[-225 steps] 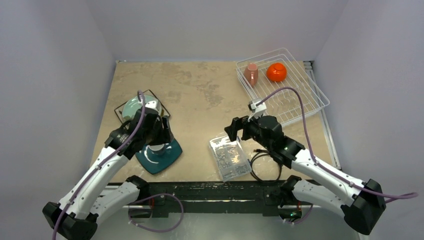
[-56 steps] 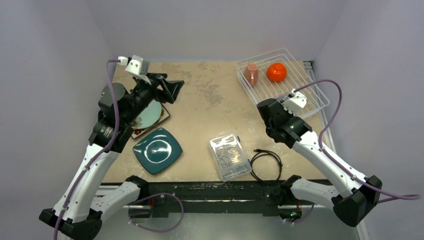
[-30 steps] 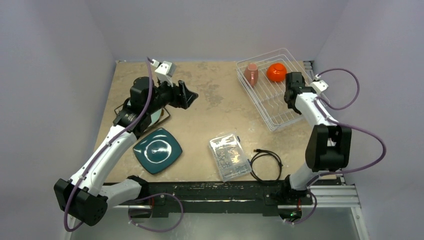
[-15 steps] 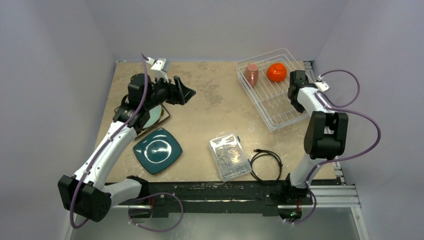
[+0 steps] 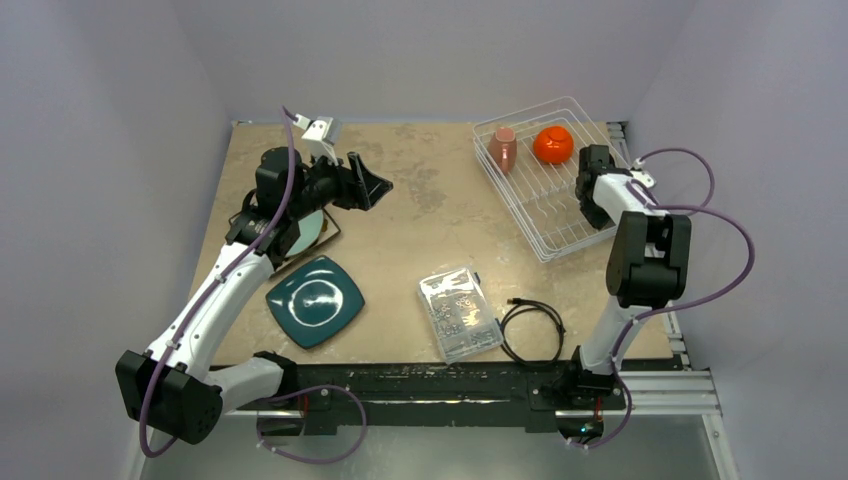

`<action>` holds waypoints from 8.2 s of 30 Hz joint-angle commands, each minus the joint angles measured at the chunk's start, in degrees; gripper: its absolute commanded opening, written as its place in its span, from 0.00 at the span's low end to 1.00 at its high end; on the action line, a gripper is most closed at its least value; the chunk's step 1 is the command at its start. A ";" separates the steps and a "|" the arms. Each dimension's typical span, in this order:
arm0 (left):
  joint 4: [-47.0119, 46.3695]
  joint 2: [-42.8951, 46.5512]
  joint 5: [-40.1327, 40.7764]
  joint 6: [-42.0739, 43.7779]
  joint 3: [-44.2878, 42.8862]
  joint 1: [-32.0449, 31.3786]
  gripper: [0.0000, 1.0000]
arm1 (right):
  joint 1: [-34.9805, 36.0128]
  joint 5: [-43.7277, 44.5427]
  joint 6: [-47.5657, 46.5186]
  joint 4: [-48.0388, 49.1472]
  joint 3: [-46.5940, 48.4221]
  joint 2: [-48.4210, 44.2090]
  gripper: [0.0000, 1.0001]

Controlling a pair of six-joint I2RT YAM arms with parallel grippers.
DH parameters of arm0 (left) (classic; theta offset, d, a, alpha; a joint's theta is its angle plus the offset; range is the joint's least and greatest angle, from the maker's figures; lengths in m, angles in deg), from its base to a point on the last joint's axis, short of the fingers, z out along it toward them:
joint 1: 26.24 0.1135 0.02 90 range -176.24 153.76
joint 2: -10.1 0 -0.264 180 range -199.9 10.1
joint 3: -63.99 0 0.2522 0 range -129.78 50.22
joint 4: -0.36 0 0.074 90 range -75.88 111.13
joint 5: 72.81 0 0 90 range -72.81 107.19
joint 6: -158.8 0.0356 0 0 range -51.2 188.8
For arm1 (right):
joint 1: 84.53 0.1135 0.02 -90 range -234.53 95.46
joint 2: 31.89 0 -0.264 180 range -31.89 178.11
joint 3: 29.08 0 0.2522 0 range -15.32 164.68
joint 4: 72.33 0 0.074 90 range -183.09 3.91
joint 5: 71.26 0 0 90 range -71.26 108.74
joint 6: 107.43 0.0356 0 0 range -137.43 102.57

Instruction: Load the mixed dishes into the dish rack

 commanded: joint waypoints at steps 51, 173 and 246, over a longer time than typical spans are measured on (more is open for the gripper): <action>7.15 -8.72 10.18 1.86 -3.14 3.82 0.70 | 62.44 -33.47 -17.21 42.58 -30.68 -40.73 0.71; 45.82 -26.38 72.11 18.94 -21.82 -13.76 0.00 | 62.49 -21.09 -15.65 35.10 -31.25 -40.39 0.74; 34.75 -23.22 75.40 31.09 -15.56 -50.51 0.00 | 35.72 -82.64 -6.62 26.39 2.93 -6.61 0.33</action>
